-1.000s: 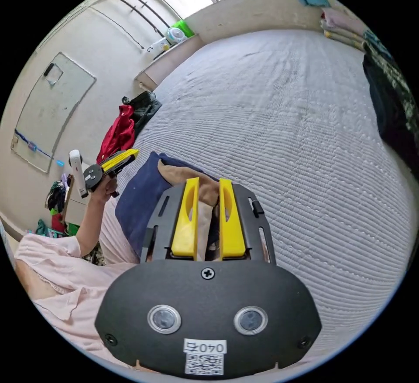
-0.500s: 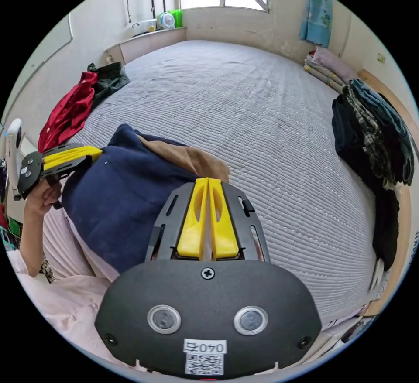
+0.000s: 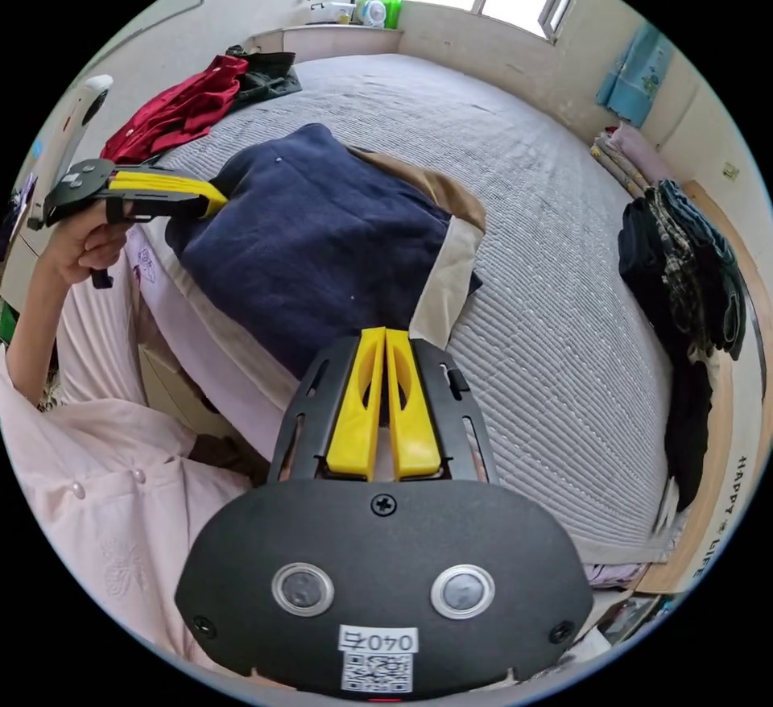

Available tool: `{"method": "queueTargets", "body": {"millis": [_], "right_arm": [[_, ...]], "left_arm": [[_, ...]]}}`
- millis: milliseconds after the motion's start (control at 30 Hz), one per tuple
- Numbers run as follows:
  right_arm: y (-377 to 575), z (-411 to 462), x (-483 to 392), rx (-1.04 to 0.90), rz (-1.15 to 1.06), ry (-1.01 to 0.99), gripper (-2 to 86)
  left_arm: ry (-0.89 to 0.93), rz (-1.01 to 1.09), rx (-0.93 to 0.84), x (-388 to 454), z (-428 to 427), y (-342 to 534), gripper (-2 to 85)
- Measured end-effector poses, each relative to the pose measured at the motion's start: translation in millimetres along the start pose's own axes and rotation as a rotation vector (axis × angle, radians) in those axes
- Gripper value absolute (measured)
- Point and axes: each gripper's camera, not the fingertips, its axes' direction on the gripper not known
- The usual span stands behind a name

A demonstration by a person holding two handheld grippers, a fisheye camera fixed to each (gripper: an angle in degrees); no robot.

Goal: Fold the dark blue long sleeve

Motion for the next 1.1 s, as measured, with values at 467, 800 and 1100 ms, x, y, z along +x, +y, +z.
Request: {"method": "queueTargets", "body": {"millis": [467,800,1100], "right_arm": [[-64.2,35.8,-55.3,0.020,-0.154,-0.016,-1.0],[-88.6,-3.2,-15.5,0.182,0.010,0.028,-1.0],[-135.5,75.5,14.8,0.064,0.081,-0.058,-1.0]], "left_arm": [[-0.134,0.067,0.037,3.7,13.8,-6.2,-0.8],[-0.218,0.082,0.126,9.1,-9.2,-18.1,-1.0],[-0.239,0.041,0.109,9.6,21.4,-13.8,-1.2]]}}
